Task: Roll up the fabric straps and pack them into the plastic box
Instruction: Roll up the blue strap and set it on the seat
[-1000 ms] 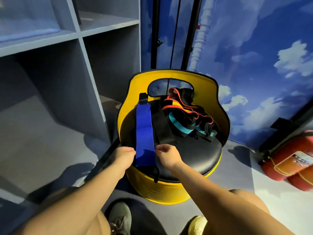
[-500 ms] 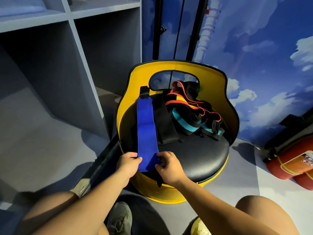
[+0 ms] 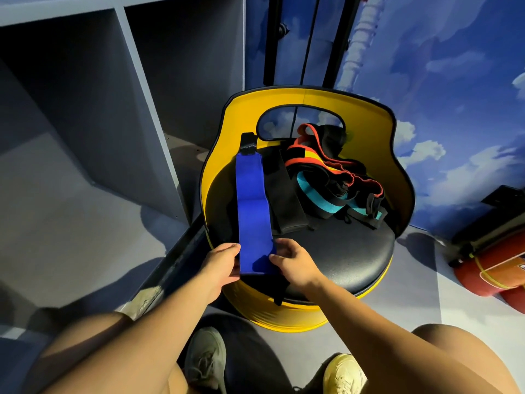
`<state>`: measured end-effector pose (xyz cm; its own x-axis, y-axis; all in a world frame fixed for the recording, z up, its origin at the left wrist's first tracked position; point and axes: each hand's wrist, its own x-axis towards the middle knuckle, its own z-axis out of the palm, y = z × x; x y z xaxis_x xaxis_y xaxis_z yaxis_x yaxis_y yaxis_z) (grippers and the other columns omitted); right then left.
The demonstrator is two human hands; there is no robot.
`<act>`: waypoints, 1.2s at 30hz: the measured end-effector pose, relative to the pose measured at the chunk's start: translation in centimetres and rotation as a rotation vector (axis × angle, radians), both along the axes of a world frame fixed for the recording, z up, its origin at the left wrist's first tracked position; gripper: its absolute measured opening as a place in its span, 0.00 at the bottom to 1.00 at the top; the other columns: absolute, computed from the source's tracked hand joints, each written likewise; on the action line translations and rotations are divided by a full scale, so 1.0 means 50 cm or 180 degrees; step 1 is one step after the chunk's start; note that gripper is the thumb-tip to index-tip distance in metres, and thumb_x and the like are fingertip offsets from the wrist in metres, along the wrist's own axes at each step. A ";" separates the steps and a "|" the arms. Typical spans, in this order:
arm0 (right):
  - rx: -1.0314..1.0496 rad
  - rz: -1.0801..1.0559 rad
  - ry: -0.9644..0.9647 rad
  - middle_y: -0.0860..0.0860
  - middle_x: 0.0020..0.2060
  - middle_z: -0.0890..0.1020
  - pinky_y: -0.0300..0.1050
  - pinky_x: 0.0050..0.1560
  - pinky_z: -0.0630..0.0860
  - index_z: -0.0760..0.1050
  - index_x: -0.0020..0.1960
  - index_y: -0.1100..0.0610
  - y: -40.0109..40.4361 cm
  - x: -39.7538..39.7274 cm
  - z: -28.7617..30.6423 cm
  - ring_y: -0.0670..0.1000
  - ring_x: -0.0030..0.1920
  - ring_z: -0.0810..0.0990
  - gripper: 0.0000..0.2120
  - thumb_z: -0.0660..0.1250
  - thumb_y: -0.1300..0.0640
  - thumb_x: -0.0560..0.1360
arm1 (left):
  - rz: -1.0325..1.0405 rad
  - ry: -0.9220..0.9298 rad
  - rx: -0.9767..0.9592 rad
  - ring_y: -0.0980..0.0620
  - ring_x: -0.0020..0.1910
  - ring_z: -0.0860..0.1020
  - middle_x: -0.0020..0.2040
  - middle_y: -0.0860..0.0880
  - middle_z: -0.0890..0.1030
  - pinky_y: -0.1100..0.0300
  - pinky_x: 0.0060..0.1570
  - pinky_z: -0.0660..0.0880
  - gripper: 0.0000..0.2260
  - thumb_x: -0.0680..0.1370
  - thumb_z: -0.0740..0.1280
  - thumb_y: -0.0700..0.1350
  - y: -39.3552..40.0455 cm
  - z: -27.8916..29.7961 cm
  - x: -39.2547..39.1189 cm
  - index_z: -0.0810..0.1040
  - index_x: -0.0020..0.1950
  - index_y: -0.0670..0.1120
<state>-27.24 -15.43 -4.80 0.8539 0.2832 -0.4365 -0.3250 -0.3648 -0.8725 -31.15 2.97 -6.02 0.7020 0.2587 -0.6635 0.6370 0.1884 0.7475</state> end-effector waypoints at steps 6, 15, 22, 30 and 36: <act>0.0239 -0.0185 0.0253 0.51 0.56 0.81 0.40 0.47 0.82 0.72 0.68 0.56 -0.006 0.002 0.010 0.49 0.53 0.82 0.17 0.66 0.61 0.80 | -0.0006 0.0072 -0.0275 0.44 0.54 0.83 0.57 0.44 0.83 0.53 0.41 0.78 0.10 0.84 0.62 0.48 -0.004 0.013 -0.003 0.77 0.63 0.49; 0.0429 -0.0434 0.0694 0.57 0.57 0.81 0.50 0.53 0.81 0.73 0.65 0.57 -0.009 0.010 0.017 0.57 0.55 0.82 0.15 0.69 0.58 0.79 | 0.0040 0.0095 -0.0456 0.44 0.53 0.82 0.53 0.43 0.83 0.50 0.53 0.78 0.07 0.84 0.61 0.45 -0.008 0.022 -0.010 0.78 0.56 0.46; 0.0182 -0.0233 0.0966 0.60 0.46 0.84 0.46 0.42 0.81 0.73 0.61 0.61 -0.016 0.019 0.040 0.52 0.35 0.83 0.16 0.73 0.61 0.76 | -0.0029 0.0063 -0.0021 0.52 0.36 0.73 0.41 0.47 0.78 0.59 0.34 0.74 0.10 0.83 0.64 0.43 -0.004 0.018 -0.006 0.81 0.62 0.48; 0.1195 -0.0412 0.0748 0.55 0.43 0.84 0.46 0.50 0.80 0.81 0.51 0.59 -0.033 0.027 0.071 0.50 0.43 0.83 0.05 0.72 0.63 0.75 | 0.0091 0.0001 -0.0309 0.54 0.30 0.69 0.32 0.48 0.76 0.60 0.31 0.69 0.08 0.83 0.62 0.38 -0.013 0.035 -0.005 0.81 0.55 0.45; 0.1068 -0.0444 0.0198 0.55 0.44 0.85 0.48 0.55 0.82 0.81 0.49 0.59 -0.027 0.028 0.072 0.52 0.48 0.85 0.06 0.70 0.68 0.76 | 0.0215 0.0003 -0.0483 0.54 0.31 0.70 0.34 0.48 0.76 0.60 0.34 0.70 0.06 0.82 0.64 0.38 -0.017 0.042 0.000 0.80 0.56 0.43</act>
